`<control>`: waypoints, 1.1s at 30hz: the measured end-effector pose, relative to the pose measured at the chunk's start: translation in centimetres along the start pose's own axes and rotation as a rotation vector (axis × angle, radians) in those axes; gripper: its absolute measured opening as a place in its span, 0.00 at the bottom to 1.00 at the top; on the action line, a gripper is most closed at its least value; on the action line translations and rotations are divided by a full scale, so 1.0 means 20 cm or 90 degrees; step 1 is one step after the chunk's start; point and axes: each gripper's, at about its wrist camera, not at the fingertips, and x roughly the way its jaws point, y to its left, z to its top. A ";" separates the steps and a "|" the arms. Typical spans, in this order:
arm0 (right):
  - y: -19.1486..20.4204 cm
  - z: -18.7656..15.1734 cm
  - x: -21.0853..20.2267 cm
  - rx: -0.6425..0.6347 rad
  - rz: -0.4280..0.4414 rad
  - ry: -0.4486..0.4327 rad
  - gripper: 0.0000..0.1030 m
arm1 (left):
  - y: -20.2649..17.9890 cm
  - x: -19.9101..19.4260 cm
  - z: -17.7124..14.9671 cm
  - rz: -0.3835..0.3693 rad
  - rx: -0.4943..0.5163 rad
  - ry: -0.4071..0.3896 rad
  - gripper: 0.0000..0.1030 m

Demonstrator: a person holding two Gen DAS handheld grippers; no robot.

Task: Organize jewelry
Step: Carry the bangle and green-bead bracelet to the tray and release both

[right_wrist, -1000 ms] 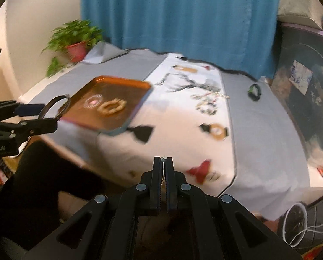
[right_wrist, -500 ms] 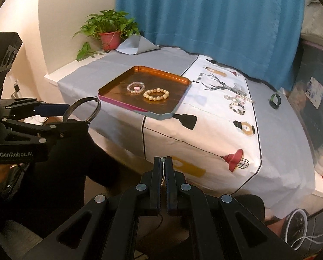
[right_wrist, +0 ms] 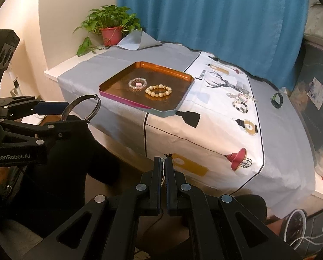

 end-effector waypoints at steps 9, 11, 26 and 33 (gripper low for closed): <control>-0.01 0.02 0.08 -0.002 0.001 0.021 0.03 | 0.05 0.06 0.02 -0.003 -0.013 0.012 0.54; -0.02 0.04 0.11 -0.001 0.000 0.025 0.03 | 0.07 0.07 0.04 0.000 -0.018 0.012 0.54; -0.09 0.42 0.37 -0.005 0.006 0.006 0.03 | 0.41 0.18 0.32 0.040 -0.064 -0.026 0.54; -0.11 0.70 0.58 -0.010 0.004 -0.016 0.03 | 0.56 0.33 0.55 0.042 -0.075 -0.044 0.54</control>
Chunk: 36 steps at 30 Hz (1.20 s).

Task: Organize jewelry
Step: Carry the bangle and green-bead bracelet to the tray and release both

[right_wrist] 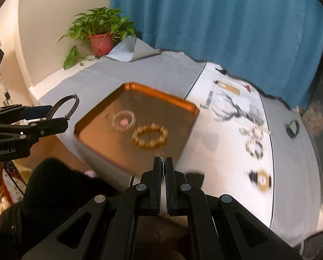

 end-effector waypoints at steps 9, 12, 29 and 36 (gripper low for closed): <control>-0.06 0.27 0.38 0.021 0.002 -0.004 0.03 | 0.10 0.37 0.23 -0.001 -0.011 0.016 0.54; -0.08 0.31 0.49 0.021 0.002 0.001 0.03 | 0.12 0.49 0.27 -0.004 -0.012 0.029 0.54; -0.11 0.17 0.60 0.042 -0.020 0.069 0.69 | 0.15 0.60 0.15 0.084 -0.017 0.087 0.95; -0.02 -0.14 0.27 0.039 -0.022 0.091 0.72 | 0.01 0.30 -0.18 0.068 -0.015 0.120 0.95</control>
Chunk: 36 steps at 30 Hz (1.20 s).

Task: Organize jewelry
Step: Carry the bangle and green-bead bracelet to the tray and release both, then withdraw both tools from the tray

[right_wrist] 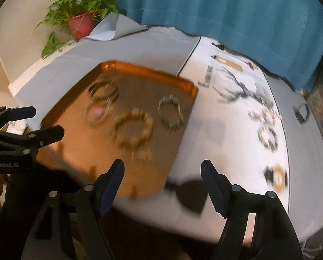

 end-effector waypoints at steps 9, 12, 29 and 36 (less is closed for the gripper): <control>0.09 -0.33 -0.43 0.006 -0.003 -0.047 0.76 | -0.19 -0.33 -0.37 0.003 0.035 -0.007 0.95; 0.12 -0.40 -0.55 0.005 -0.004 -0.070 0.77 | -0.22 -0.44 -0.42 0.009 0.040 -0.031 0.95; 0.18 -0.60 -0.81 0.008 -0.008 -0.106 0.79 | -0.33 -0.70 -0.58 0.019 0.065 -0.085 0.95; 0.17 -0.61 -0.82 0.009 -0.009 -0.105 0.79 | -0.33 -0.70 -0.58 0.023 0.064 -0.087 0.95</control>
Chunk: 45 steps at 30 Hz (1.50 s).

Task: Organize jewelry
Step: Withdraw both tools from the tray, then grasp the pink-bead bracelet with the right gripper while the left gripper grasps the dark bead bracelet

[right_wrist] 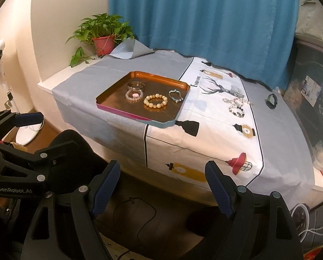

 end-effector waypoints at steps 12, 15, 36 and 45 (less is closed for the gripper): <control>-0.03 -0.01 0.06 0.012 0.000 0.021 0.79 | -0.02 0.06 -0.01 -0.001 0.006 0.022 0.95; -0.05 -0.01 0.09 0.017 0.000 0.027 0.79 | -0.02 0.09 0.00 -0.001 0.006 0.032 0.95; -0.63 0.04 0.34 0.150 -0.065 0.051 0.79 | -0.16 0.33 0.18 -0.008 0.035 0.077 0.95; -1.30 0.29 0.67 0.260 -0.133 0.042 0.79 | -0.30 0.54 0.48 -0.025 0.058 0.073 0.95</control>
